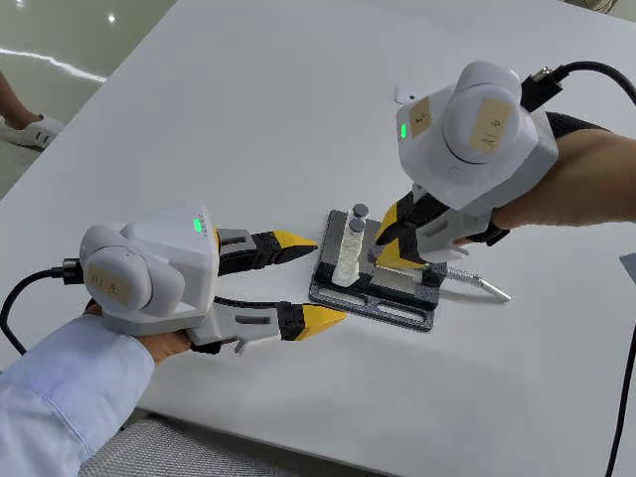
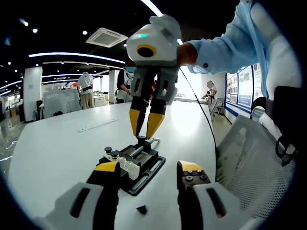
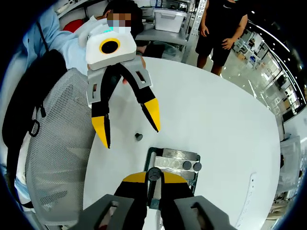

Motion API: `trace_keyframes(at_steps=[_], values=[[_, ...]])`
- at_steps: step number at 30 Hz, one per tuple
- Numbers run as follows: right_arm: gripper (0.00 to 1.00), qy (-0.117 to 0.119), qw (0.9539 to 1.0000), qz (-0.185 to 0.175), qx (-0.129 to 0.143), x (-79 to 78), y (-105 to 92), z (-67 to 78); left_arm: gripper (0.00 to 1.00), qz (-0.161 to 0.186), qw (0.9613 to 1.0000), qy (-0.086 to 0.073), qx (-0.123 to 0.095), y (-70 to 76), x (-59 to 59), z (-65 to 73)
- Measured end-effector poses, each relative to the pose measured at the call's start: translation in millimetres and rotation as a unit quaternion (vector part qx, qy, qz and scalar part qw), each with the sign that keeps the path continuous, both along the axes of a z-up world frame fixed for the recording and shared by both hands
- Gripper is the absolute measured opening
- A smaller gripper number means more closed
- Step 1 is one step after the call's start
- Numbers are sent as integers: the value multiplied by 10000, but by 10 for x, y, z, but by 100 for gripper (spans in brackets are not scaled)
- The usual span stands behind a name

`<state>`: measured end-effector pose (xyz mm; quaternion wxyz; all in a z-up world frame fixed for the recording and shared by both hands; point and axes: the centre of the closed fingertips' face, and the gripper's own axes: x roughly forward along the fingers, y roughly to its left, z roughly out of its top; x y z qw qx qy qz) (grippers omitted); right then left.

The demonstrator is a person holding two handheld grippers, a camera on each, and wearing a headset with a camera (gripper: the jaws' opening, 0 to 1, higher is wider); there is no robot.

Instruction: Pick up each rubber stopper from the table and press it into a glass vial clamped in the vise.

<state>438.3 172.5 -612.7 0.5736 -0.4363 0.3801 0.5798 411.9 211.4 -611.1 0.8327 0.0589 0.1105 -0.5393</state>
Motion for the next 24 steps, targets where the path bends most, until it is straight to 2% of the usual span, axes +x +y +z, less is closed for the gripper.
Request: trace_keyframes(at_steps=[4, 8, 11, 17, 24], values=[[6, -22, 10000, -46, -79, 80, -2, -50, 46, 67, 10000, -23, 19, 31, 23, 6], [6, -17, 9999, -64, -124, 139, 19, -104, 55, 164, 9998, -45, 101, 65, 60, -6], [6, -18, 9998, -91, -159, 202, 33, -159, 59, 237, 9996, 76, 128, 89, 73, -36], [6, -15, 9997, -127, -212, 339, 74, -279, 67, 312, 9992, 161, 196, 130, 84, -92], [6, -30, 9994, -115, -313, 386, 67, -348, 74, 374, 9988, 239, 225, 155, 101, -135]])
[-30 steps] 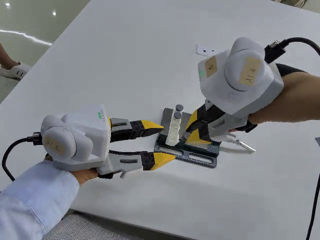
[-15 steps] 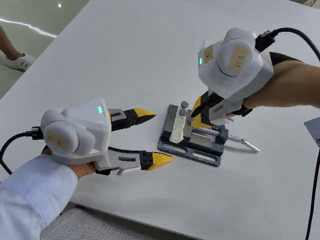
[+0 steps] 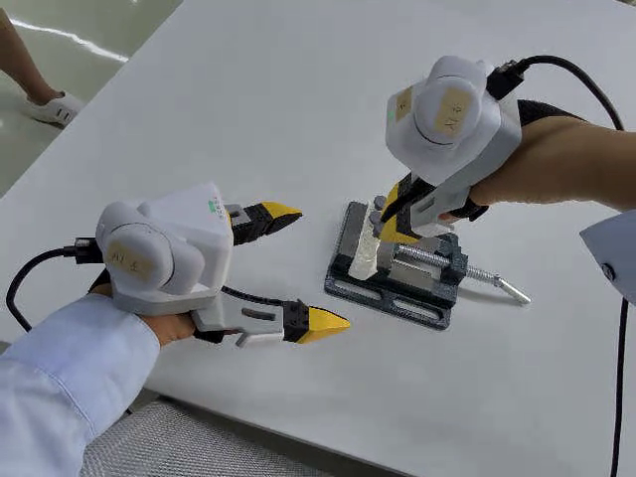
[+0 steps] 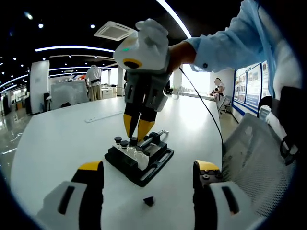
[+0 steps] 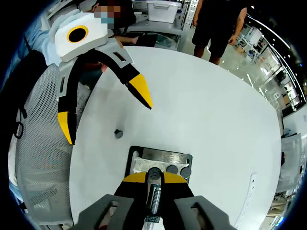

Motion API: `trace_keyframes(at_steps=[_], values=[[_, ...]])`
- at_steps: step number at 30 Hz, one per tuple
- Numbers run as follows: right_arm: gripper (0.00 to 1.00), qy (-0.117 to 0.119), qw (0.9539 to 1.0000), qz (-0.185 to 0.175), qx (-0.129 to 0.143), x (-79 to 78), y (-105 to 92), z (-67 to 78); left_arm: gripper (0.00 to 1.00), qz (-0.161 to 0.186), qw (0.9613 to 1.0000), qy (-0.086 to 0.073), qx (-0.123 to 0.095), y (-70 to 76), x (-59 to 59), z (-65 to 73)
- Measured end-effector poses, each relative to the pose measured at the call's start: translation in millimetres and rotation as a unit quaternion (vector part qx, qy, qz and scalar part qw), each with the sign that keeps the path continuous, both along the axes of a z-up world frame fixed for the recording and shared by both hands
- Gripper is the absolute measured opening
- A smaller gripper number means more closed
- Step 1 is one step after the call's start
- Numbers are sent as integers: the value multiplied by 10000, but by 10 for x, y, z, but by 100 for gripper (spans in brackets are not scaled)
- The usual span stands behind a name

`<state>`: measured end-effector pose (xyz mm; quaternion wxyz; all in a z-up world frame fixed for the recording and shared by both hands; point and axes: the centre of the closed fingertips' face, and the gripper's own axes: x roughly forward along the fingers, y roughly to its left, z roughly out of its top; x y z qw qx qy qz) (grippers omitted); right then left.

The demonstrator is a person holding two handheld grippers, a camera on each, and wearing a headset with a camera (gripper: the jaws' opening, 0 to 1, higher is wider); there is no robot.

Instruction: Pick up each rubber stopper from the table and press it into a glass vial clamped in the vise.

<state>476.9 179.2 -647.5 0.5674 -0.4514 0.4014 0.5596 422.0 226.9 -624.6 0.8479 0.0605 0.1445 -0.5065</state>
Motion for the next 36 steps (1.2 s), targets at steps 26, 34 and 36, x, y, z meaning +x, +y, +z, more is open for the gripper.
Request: trace_keyframes(at_steps=[26, 34, 36], values=[[6, 14, 9996, 140, -224, 16, 13, -120, 78, -18, 10000, 72, 42, -15, -29, -27], [6, 20, 9992, 227, -315, 3, 16, -121, 78, -7, 10000, 75, 36, -7, -25, -21], [6, 17, 9991, 256, -342, 9, 19, -125, 77, -12, 10000, 71, 34, -11, -26, -21]])
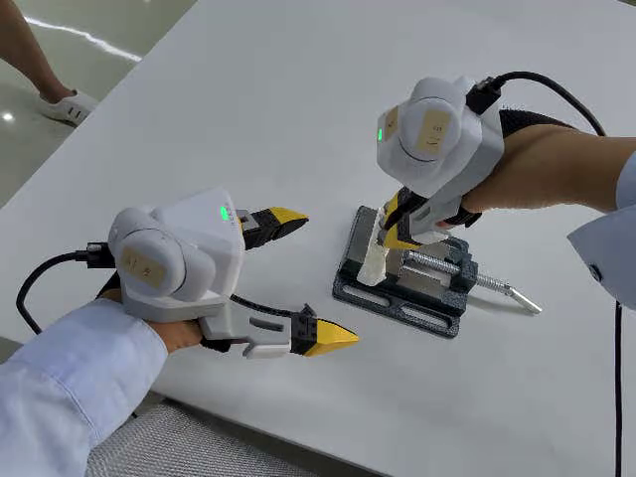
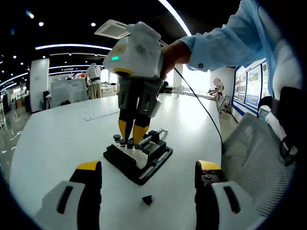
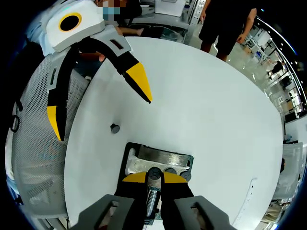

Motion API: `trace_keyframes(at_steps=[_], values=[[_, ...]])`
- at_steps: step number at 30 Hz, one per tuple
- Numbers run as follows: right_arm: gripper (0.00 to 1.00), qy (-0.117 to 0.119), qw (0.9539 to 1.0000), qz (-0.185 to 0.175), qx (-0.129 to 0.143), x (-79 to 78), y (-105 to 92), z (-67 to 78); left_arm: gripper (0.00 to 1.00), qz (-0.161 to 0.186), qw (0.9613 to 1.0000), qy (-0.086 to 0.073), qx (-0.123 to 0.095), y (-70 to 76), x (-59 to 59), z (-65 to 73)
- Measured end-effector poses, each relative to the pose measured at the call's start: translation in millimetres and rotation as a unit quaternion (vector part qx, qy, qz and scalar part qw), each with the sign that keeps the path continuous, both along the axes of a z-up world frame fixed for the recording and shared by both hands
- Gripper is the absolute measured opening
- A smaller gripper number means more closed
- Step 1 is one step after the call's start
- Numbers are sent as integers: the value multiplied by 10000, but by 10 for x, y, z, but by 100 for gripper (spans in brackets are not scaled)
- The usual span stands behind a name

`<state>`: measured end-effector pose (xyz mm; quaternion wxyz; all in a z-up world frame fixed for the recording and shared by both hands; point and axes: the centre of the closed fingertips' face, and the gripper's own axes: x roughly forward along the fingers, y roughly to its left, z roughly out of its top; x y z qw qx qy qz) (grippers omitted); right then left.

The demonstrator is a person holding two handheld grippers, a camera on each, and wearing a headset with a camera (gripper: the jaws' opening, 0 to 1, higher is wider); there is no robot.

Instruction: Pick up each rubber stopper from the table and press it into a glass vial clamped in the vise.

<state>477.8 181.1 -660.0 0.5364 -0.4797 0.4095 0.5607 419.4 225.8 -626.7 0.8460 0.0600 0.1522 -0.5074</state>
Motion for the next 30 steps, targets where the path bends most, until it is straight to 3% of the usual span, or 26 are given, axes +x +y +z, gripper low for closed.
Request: trace_keyframes(at_steps=[18, 30], values=[[5, -23, 9989, 279, -377, -22, 6, -9, 76, -8, 10000, 28, -26, -14, -5, -8], [4, 48, 9991, 104, -396, -19, -18, -28, 76, 45, 10000, 44, -66, 1, 1, 1]])
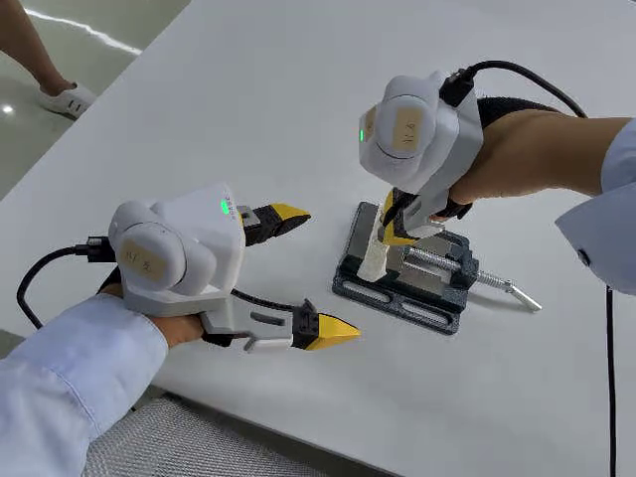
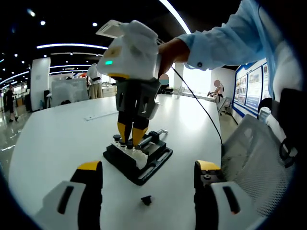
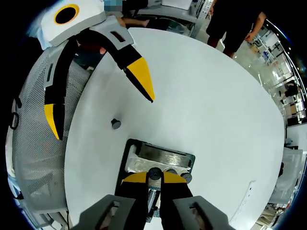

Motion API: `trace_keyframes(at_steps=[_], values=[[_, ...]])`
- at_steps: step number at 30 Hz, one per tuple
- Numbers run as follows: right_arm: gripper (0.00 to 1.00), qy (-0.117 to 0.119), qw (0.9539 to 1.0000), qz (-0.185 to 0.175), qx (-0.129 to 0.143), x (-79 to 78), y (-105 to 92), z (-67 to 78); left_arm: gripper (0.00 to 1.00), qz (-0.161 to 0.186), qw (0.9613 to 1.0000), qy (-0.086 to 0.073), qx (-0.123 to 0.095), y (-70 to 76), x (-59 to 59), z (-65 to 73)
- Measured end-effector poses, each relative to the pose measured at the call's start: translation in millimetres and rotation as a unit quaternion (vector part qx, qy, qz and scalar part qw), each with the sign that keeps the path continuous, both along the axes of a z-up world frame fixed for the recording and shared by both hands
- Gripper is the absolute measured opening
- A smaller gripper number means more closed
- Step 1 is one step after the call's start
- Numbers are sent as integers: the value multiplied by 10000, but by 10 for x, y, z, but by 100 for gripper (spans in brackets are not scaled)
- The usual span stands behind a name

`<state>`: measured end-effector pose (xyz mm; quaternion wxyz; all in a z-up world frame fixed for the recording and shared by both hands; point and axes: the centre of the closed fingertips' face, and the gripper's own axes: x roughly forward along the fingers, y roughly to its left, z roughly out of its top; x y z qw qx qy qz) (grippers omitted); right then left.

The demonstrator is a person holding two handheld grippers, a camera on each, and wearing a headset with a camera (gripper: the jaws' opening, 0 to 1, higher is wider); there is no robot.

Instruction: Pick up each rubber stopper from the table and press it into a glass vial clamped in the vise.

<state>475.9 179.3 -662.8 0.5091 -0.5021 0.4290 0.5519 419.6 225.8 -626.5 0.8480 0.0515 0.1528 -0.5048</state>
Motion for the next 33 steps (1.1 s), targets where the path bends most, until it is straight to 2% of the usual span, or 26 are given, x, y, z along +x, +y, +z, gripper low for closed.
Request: trace_keyframes(at_steps=[5, 11, 19, 21, 25, 29, 33], values=[[4, -3, 9999, -88, 70, 6, 5, -10, 75, 14, 10000, -2, -6, 5, 8, 0], [6, -73, 10000, -10, 18, 6, 10, -21, 75, -7, 10000, 2, 3, -15, -4, 1], [12, 42, 9998, -39, 185, -16, -6, 10, 75, 15, 10000, -29, 9, 25, 13, 34], [14, -31, 9996, -75, 262, 16, -14, 60, 75, 18, 10000, -38, 4, 28, 15, 43], [7, 75, 9983, -253, 517, 39, -6, 158, 75, 21, 10000, -28, 11, 30, 21, 38], [0, 40, 9982, -239, 540, 61, -33, 150, 75, 30, 10000, -29, -30, 19, 28, 48], [0, 110, 9973, -342, 636, 45, -11, 119, 75, 40, 10000, -13, -66, 12, 25, 53]])
